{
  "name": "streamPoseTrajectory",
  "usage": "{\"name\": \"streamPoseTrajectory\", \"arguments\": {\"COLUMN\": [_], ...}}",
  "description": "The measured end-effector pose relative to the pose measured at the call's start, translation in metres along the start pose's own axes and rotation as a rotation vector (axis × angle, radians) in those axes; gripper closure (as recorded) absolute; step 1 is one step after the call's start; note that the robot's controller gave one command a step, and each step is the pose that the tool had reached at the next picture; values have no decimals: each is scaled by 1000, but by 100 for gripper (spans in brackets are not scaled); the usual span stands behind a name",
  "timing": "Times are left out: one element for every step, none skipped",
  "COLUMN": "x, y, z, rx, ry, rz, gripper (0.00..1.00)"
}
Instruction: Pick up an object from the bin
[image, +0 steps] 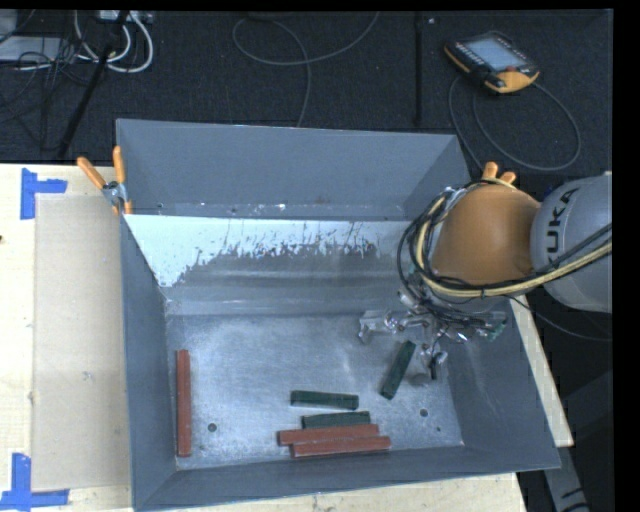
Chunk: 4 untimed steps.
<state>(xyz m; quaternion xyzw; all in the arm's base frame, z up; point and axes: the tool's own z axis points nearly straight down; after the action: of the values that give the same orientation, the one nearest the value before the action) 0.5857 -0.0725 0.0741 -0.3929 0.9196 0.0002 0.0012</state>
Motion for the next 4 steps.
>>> {"name": "streamPoseTrajectory", "arguments": {"x": [22,22,22,22], "y": [-4,-4,-3,-3], "z": [4,4,1,-10], "rx": [-3,-3,-4,-6], "ry": [2,2,2,4], "rz": [-76,-76,-75,-74], "gripper": [100,100,100,100]}}
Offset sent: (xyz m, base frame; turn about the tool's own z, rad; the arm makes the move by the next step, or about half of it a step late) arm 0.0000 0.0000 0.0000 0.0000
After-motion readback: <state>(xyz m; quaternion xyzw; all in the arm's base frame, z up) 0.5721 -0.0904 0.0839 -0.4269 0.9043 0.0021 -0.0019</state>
